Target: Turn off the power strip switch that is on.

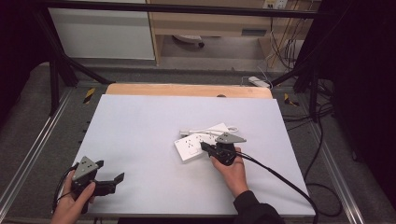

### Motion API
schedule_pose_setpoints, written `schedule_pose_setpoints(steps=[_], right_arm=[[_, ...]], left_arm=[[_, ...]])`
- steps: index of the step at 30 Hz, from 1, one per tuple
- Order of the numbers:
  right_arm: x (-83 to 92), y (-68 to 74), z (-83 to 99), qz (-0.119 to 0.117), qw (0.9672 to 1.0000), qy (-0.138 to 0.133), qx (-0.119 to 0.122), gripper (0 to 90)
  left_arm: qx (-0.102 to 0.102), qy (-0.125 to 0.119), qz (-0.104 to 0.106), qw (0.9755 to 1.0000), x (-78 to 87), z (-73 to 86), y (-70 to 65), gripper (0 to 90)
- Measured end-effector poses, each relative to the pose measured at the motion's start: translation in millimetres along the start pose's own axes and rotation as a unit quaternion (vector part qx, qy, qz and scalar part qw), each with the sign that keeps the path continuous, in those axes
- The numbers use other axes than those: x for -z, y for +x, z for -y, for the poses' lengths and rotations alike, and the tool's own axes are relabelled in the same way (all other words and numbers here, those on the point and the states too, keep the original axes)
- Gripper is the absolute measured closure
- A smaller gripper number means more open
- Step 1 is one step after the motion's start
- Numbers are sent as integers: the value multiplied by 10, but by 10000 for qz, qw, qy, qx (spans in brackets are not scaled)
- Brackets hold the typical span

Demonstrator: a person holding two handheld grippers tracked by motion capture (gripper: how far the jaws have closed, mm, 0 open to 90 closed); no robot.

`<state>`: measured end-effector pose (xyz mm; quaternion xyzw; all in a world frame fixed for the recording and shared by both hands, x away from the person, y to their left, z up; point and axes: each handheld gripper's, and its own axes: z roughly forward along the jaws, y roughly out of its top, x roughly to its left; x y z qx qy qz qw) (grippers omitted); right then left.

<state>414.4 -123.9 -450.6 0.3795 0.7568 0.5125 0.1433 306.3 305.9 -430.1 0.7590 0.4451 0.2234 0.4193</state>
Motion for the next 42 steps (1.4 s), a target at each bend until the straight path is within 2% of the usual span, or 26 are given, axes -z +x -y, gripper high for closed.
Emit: schedule_pose_setpoints(steps=[8, 13, 14, 16, 17, 18, 24, 25, 27, 30, 34, 42], right_arm=[[51, 2, -53, 5, 10000, -85, -49, 846], [124, 12, -115, 3, 9999, -82, -94, 713], [124, 12, -115, 3, 9999, -82, -94, 713], [166, 1, -154, 21, 9999, -61, -134, 620], [166, 1, -154, 21, 9999, -61, -134, 620], [183, -3, -168, 35, 9999, -53, -144, 581], [273, -65, -268, 128, 9995, 5, -299, 329], [300, -82, -295, 174, 9993, 37, -328, 256], [312, -90, -307, 206, 9992, 61, -334, 229], [359, -124, -343, 307, 9990, 159, -285, 134], [415, -144, -380, 417, 9987, 220, -217, 82], [525, -187, -440, 627, 9975, 329, -4, 46]], left_arm=[[6, 24, 1, 10000, -4, 3, -1, 61], [11, 35, 1, 10000, -9, 3, 1, 61], [11, 36, 1, 10000, -10, 4, 1, 61], [7, 44, 1, 10000, -10, 4, 1, 61], [9, 44, 1, 10000, -10, 4, 0, 61], [9, 44, 2, 10000, -10, 4, 0, 61], [15, 52, 4, 10000, -14, 5, 1, 61], [21, 52, 8, 10000, -14, 5, 0, 61], [10, 53, -11, 10000, -13, 5, 2, 61], [11, 55, -14, 10000, -13, 5, 1, 61], [11, 58, -12, 10000, -14, 6, 0, 61], [14, 67, -16, 10000, -14, 6, -1, 61]])
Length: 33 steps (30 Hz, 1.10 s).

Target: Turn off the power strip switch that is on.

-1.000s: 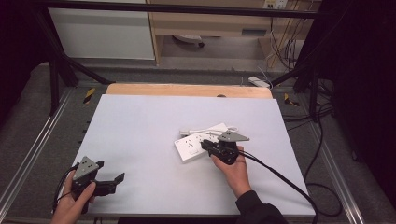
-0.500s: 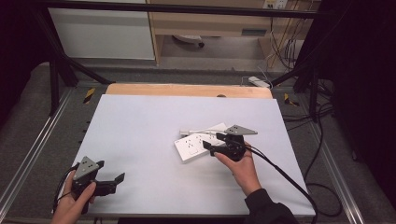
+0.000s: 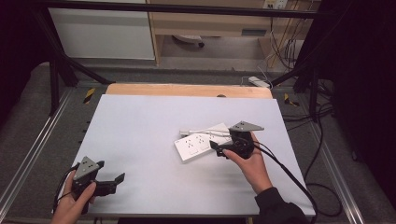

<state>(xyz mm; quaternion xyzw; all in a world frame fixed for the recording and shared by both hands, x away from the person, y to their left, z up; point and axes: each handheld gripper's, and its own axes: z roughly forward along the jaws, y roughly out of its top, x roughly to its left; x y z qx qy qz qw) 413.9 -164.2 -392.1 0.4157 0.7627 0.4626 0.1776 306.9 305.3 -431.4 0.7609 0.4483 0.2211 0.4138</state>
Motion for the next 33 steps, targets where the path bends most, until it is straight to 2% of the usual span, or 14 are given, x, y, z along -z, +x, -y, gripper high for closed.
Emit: schedule_pose_setpoints(steps=[5, 12, 22, 33], right_arm=[[92, -56, -27, 148, 9999, 24, 81, 44], [252, -212, -42, 286, 9996, -59, -40, 42], [418, -353, -5, 389, 9990, -112, -187, 41], [625, -525, 89, 609, 9978, 37, -259, 48]], left_arm=[[10, 5, 19, 10000, -2, 1, -3, 61], [16, 27, 12, 10000, -6, 4, -3, 61], [14, 49, 14, 10000, -10, 6, -5, 61], [-4, 64, 4, 10000, -11, 7, -9, 62]])
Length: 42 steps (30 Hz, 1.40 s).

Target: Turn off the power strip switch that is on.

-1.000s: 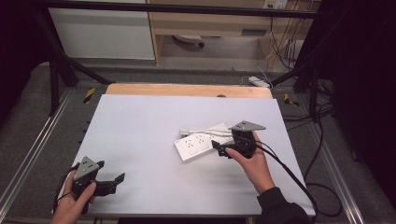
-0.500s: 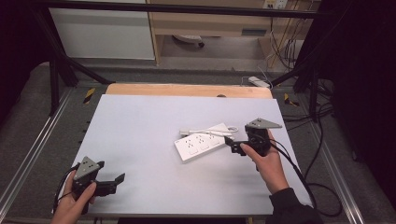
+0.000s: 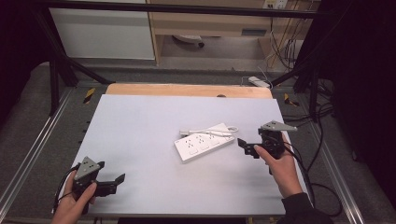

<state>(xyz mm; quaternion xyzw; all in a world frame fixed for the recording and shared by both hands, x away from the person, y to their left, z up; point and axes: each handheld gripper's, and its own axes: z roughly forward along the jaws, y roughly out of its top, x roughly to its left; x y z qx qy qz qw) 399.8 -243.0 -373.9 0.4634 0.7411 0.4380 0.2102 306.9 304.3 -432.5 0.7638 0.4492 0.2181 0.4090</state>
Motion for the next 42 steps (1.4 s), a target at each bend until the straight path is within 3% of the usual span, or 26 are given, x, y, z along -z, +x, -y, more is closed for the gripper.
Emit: schedule_pose_setpoints(steps=[4, 18, 42], right_arm=[[85, -90, 53, 14, 9999, -37, -138, 45], [267, -261, 228, -12, 9996, -145, -245, 34], [379, -430, 646, -6, 9980, -196, -593, 30]], left_arm=[[8, 12, -5, 10000, -5, 1, 1, 62], [10, 20, 20, 10000, -6, 2, -4, 62], [24, 36, 25, 10000, -10, 4, -6, 62]])
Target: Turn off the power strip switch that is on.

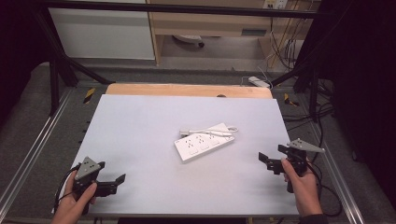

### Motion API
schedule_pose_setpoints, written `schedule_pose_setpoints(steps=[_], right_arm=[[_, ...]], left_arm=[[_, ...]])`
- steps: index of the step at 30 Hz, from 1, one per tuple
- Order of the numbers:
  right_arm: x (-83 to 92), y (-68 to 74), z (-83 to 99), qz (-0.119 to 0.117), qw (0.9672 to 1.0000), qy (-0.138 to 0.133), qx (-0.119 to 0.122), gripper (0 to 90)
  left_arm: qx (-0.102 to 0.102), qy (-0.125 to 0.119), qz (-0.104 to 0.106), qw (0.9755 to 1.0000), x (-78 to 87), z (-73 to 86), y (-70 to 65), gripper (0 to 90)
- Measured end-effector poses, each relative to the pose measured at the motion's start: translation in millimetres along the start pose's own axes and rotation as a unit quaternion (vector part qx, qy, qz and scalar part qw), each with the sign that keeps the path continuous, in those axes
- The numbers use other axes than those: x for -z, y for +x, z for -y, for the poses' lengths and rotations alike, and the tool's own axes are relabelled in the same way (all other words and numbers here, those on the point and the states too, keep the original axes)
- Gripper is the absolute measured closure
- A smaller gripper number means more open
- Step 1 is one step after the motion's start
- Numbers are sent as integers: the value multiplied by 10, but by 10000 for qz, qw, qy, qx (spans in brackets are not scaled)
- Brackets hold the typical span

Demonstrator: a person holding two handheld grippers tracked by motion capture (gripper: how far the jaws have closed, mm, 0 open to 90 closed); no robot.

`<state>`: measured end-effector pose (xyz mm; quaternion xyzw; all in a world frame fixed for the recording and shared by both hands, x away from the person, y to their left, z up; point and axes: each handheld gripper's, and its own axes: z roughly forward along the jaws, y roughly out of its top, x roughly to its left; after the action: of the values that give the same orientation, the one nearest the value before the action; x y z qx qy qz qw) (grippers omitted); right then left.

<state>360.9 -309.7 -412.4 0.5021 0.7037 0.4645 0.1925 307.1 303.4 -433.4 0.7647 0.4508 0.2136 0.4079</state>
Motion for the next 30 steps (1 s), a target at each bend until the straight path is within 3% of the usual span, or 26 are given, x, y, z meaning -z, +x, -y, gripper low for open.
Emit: schedule_pose_setpoints(steps=[19, 25, 30], right_arm=[[-19, -3, 246, -87, 9999, 81, -40, 35], [-73, 64, 295, -157, 9998, 135, 81, 34], [-165, 170, 331, -221, 9988, 250, 361, 34]], left_arm=[[0, 8, 11, 10000, -3, 1, -4, 62], [-9, 15, 20, 10000, -3, 1, -6, 62], [-17, 22, 27, 10000, -6, 2, -9, 62]])
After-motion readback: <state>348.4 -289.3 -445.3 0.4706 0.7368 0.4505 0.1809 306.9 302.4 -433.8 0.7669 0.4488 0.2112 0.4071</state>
